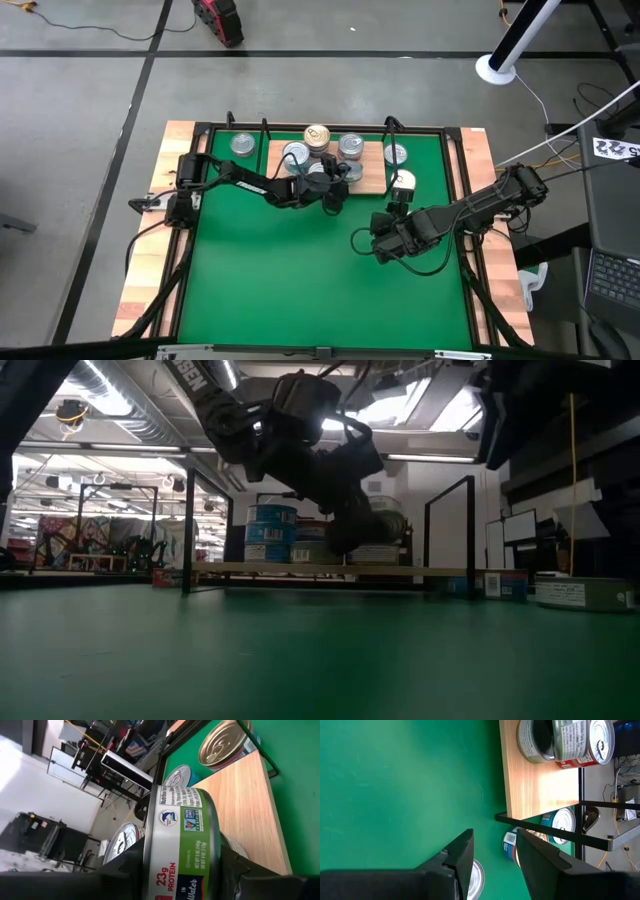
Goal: Stack canned seafood by type on shelf
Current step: Stack the green white tuna can on top of the green white tuna can on the shelf
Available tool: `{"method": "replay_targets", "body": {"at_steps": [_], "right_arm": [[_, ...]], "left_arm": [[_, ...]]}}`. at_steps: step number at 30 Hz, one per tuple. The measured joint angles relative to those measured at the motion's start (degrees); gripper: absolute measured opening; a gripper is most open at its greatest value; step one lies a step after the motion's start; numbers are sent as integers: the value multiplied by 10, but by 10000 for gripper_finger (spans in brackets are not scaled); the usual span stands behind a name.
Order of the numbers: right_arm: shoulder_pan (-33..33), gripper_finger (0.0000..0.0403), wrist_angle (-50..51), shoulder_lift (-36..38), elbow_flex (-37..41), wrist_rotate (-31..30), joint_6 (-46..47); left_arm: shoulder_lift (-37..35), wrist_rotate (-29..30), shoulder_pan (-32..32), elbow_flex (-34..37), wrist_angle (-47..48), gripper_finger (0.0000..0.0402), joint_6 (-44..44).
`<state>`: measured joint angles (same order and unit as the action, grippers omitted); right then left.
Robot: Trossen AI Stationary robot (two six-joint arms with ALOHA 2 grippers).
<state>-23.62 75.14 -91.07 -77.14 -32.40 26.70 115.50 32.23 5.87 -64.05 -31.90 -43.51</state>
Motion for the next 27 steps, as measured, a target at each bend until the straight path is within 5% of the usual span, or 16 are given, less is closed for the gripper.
{"method": "replay_targets", "body": {"at_steps": [18, 27], "right_arm": [[0, 147, -1, 0, 0, 24, 0], [0, 147, -1, 0, 0, 24, 0]], "left_arm": [[0, 0, 15, 0, 7, 154, 87], [0, 0, 15, 0, 17, 222, 89]]}}
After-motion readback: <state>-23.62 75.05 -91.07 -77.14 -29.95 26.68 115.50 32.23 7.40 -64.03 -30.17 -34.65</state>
